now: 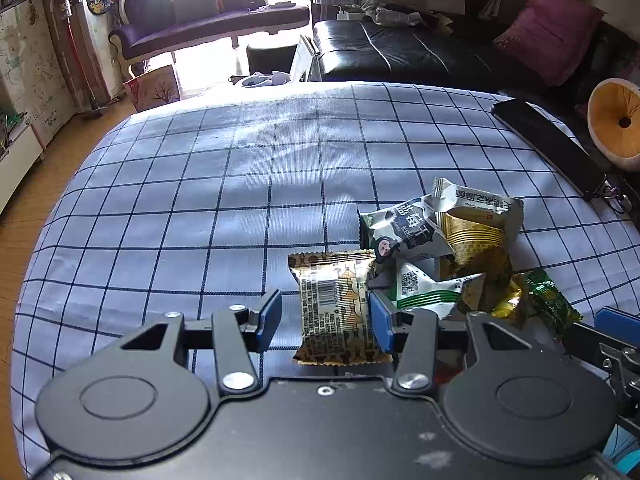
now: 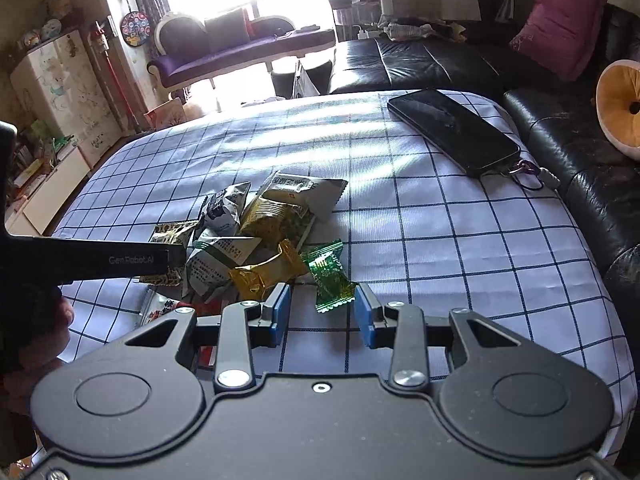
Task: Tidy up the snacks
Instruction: 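Grasp the brown printed packet with left gripper while right grasps the green packet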
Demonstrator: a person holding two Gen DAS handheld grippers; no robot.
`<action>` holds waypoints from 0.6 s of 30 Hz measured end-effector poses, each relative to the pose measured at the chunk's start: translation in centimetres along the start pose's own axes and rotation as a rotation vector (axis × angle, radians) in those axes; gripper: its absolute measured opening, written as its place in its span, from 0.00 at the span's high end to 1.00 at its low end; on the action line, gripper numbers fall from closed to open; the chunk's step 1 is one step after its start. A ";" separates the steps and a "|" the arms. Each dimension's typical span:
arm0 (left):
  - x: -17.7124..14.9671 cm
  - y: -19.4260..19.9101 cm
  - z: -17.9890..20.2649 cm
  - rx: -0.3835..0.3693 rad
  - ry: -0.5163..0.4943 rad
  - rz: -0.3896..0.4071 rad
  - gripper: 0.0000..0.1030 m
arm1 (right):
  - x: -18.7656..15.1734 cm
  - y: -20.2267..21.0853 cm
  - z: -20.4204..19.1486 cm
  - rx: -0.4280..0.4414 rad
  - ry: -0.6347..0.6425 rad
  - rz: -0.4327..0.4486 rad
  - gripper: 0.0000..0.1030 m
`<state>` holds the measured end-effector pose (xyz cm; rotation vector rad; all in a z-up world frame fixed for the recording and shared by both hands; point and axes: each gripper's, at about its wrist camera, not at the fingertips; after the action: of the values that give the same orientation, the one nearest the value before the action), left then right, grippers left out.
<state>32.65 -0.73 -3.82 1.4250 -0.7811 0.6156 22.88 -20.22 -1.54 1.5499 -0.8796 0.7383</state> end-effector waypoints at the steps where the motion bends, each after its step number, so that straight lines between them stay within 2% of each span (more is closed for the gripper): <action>1: -0.1 -0.3 0.0 0.006 -0.003 -0.004 0.52 | 0.0 -0.1 -0.1 -0.005 0.008 0.005 0.56; 11: -0.8 -1.0 0.3 0.020 -0.043 0.019 0.46 | 0.0 -1.9 -0.2 -0.012 0.047 -0.006 0.56; 18: -1.3 -1.0 0.3 0.018 -0.043 0.034 0.46 | -0.9 -3.1 -0.2 -0.027 0.057 -0.016 0.55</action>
<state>32.57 -0.98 -5.47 1.4482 -0.8369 0.6214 25.08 -19.71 -3.88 1.5034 -0.8310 0.7523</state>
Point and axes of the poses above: each gripper's, at about its wrist camera, not at the fingertips, and y roughly against the way its jaws point, z to its right, x to its top, and after that the axes turned 12 degrees about z, right-handed
